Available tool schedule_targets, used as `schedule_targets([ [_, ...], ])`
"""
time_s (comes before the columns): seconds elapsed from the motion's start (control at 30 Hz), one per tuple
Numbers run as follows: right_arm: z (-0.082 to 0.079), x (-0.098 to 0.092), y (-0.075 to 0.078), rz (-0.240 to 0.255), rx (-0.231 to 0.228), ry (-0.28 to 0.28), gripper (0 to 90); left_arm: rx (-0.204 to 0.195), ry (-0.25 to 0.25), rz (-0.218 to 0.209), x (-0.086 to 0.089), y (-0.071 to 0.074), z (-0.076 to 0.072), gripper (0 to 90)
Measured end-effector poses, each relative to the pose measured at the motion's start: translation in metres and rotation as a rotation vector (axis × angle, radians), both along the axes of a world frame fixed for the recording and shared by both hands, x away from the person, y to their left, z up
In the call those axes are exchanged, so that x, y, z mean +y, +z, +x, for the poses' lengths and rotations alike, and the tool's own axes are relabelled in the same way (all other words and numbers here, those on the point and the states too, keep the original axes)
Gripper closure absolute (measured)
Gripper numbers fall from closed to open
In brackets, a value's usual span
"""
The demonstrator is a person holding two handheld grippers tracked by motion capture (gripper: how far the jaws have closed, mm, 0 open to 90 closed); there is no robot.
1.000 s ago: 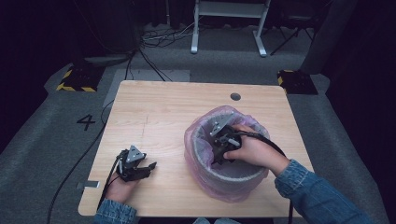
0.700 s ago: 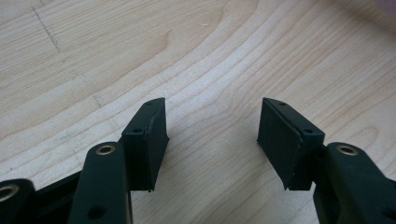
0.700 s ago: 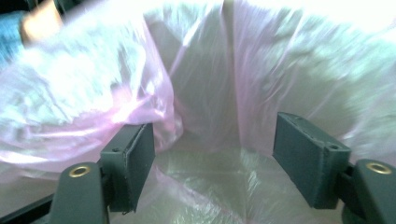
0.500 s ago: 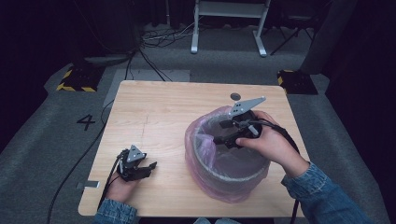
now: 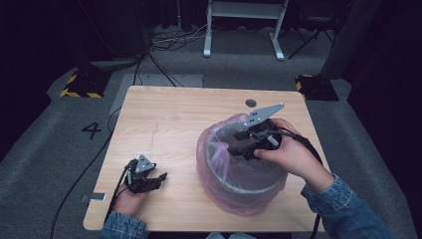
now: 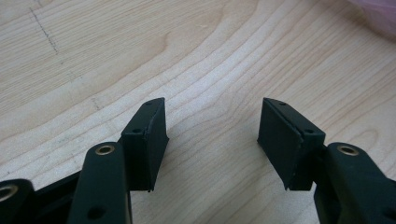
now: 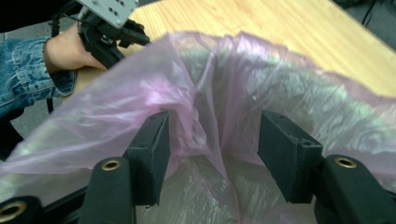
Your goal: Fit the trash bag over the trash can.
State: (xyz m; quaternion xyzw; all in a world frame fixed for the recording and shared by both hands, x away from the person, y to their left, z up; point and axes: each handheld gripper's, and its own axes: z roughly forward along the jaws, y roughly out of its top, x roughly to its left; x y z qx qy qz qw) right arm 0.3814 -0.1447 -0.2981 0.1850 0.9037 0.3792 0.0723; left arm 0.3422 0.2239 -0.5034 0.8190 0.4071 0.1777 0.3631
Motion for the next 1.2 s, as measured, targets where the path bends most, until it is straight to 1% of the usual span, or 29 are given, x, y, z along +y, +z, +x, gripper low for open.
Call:
schedule_targets([
  [0.1,-0.008,0.000,0.007,0.042,0.001,0.034,44.9,0.000,0.000,0.000,0.000,0.000,0.000,41.8],
  [0.17,-0.011,-0.001,0.013,0.055,-0.006,0.044,45.3,0.000,0.000,0.000,0.000,0.000,0.000,41.8],
  [0.23,-0.013,0.000,0.017,0.088,-0.004,0.041,45.2,0.000,0.000,0.000,0.000,0.000,0.000,41.8],
  [0.3,-0.013,0.003,0.018,0.122,-0.005,0.029,44.4,-0.001,-0.001,0.000,0.000,0.000,0.000,41.8],
  [0.37,-0.012,0.010,0.014,0.157,0.004,0.008,43.4,0.000,-0.001,0.000,0.000,0.000,0.000,41.8],
  [0.4,-0.010,0.014,0.010,0.155,0.013,0.005,43.7,-0.001,-0.001,0.000,0.000,0.000,0.000,41.7],
  [0.43,-0.008,0.018,0.005,0.137,0.022,0.008,46.4,0.000,-0.001,0.000,0.000,0.000,0.000,41.7],
  [0.47,-0.005,0.021,-0.001,0.107,0.033,0.014,53.0,-0.001,-0.001,0.000,0.000,0.000,0.000,41.7],
  [0.5,-0.003,0.024,-0.008,0.067,0.052,0.025,62.6,-0.001,-0.001,0.000,0.000,0.000,0.000,41.7],
  [0.53,0.001,0.027,-0.015,0.022,0.072,0.036,69.3,-0.001,-0.002,0.000,0.000,0.000,0.001,41.6],
  [0.6,0.003,0.029,-0.025,-0.013,0.109,0.041,77.3,-0.001,-0.002,0.001,-0.001,0.000,0.001,41.4],
  [0.67,0.005,0.033,-0.035,-0.031,0.147,0.048,82.0,0.000,-0.003,0.001,-0.001,0.000,0.001,41.3],
  [0.73,0.006,0.036,-0.043,-0.056,0.169,0.050,84.3,-0.001,-0.002,0.000,-0.001,0.000,0.001,41.3],
  [0.8,0.007,0.039,-0.051,-0.094,0.180,0.059,85.2,-0.002,-0.001,0.002,-0.001,0.000,0.001,41.3],
  [0.87,0.008,0.043,-0.060,-0.136,0.188,0.063,85.1,0.000,0.001,-0.001,-0.001,0.000,0.001,41.3],
  [0.93,0.008,0.047,-0.067,-0.169,0.204,0.061,83.9,-0.001,0.000,-0.001,-0.001,0.000,0.001,41.3],
  [1.0,0.008,0.049,-0.074,-0.196,0.206,0.064,78.7,-0.002,-0.001,0.001,-0.001,0.000,0.001,41.3],
  [1.07,0.008,0.052,-0.082,-0.207,0.214,0.062,68.9,-0.001,-0.002,0.001,-0.001,0.000,0.001,41.3],
  [1.13,0.008,0.054,-0.088,-0.202,0.208,0.055,55.6,-0.001,-0.001,0.001,-0.001,0.000,0.001,41.2],
  [1.2,0.010,0.054,-0.091,-0.223,0.179,0.065,44.0,-0.001,-0.002,0.000,-0.001,0.000,0.001,41.2],
])
